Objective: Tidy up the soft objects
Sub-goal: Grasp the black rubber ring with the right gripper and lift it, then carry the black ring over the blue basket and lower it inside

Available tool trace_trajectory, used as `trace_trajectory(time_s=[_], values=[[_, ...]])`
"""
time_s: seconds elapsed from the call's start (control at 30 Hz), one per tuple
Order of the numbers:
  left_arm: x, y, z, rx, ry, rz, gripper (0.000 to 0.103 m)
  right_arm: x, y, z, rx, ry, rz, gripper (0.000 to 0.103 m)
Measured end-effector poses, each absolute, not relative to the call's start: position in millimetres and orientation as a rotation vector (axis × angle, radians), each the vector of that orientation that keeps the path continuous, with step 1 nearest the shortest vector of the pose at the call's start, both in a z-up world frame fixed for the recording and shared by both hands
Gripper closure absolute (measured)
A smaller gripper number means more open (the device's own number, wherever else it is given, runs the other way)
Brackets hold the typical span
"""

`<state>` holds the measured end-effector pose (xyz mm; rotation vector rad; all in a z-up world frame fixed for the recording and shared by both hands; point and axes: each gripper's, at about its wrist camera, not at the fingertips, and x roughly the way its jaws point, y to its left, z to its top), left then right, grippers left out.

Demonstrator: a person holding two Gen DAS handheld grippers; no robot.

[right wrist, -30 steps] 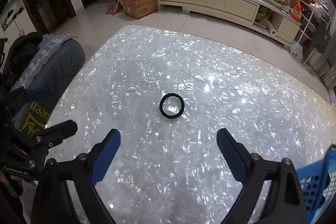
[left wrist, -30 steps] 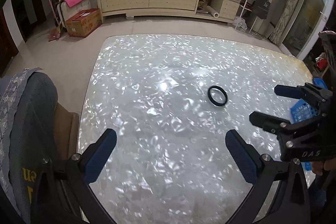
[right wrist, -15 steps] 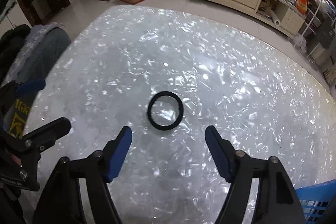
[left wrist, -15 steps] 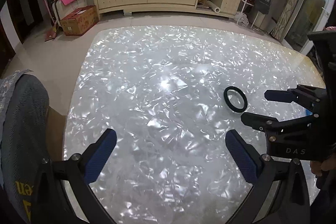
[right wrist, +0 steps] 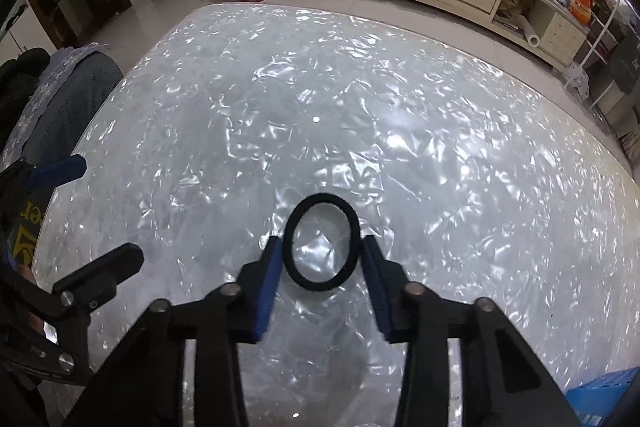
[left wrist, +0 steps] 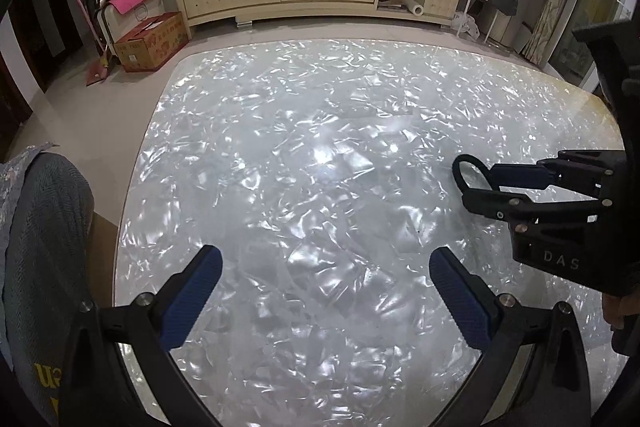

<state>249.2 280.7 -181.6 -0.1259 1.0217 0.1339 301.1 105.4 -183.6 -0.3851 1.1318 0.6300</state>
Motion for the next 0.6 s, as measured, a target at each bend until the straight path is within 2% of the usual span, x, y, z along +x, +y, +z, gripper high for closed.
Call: trace_trajectory(time_s=[0.07, 0.13, 0.17, 0.37, 0.6], values=[[249.8, 279.4, -181.3, -0.123, 1.021, 0.133, 0.0, 299.3, 106.5, -183.4, -0.392, 1.125, 0.64, 0.075], [251.0, 278.9, -181.2, -0.125, 1.021, 0.133, 0.0, 298.6, 108.1, -183.6, -0.398, 1.121, 0.65, 0.092], [250.9, 279.0, -180.2, -0.131, 1.02, 0.131, 0.0, 297.6, 108.7, -183.9, -0.4, 1.12, 0.651, 0.095], [240.7, 273.5, -165.7, -0.141, 1.0, 0.143, 0.0, 291.2, 106.4, -179.9, -0.421, 1.109, 0.649, 0.096], [223.0, 248.8, -130.7, -0.144, 0.969, 0.123, 0.0, 262.2, 77.2, -134.4, -0.391, 1.065, 0.661, 0.096]])
